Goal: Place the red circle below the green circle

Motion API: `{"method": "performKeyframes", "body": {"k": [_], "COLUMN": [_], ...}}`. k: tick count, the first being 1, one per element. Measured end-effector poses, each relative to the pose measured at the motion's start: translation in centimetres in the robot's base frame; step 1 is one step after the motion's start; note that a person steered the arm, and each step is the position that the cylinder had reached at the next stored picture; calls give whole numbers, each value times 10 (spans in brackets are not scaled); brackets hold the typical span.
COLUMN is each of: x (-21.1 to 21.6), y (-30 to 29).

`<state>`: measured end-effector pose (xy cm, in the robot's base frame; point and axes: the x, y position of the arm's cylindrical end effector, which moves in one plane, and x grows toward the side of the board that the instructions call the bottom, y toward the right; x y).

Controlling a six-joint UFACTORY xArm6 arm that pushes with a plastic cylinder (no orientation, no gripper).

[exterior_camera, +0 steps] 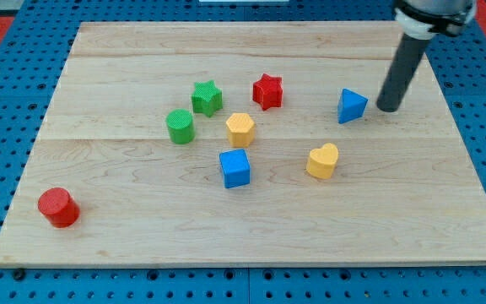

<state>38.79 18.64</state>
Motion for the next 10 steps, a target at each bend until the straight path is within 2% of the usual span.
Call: {"method": "performKeyframes", "body": {"k": [1, 2, 3, 4, 7, 8, 9, 10], "x": [2, 57, 171, 230, 220, 210, 181, 123], "y": [-56, -14, -10, -68, -380, -455, -383, -345]}}
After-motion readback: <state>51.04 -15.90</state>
